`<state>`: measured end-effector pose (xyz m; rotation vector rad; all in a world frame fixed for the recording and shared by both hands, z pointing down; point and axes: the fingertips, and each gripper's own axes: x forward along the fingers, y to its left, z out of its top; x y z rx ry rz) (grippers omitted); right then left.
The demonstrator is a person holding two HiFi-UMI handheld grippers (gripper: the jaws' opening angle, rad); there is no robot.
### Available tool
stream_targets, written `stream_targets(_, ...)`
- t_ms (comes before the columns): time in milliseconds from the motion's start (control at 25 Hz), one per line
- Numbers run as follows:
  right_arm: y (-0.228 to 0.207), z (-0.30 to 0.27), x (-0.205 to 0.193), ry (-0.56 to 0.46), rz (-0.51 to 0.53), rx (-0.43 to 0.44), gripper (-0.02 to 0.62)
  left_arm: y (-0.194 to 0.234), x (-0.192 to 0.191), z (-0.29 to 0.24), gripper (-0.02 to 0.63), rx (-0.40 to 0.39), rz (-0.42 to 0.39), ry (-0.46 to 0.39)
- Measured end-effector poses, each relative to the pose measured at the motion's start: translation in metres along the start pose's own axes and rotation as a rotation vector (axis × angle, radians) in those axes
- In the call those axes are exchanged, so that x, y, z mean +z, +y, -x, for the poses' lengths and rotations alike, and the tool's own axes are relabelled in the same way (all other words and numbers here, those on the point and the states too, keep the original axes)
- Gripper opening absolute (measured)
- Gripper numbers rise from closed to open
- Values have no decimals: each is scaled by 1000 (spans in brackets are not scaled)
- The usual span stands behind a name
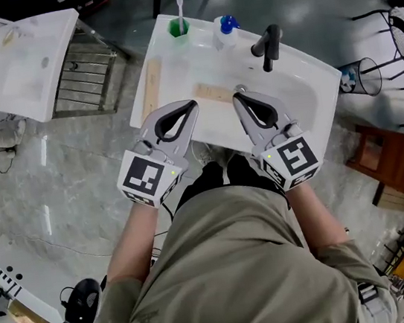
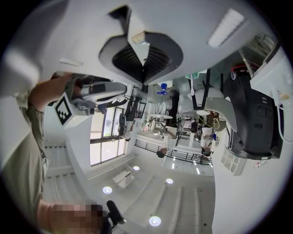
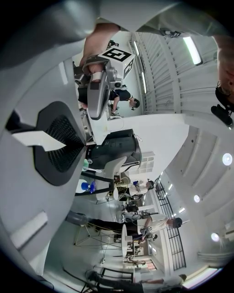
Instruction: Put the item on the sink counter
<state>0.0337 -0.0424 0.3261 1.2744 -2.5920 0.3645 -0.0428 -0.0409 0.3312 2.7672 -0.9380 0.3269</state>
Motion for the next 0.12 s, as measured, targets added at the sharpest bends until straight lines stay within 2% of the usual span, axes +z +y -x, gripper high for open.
stream_targets(120,1,-2,-3,1,-6,0,12,2,2,1,6,-1,-11,-11)
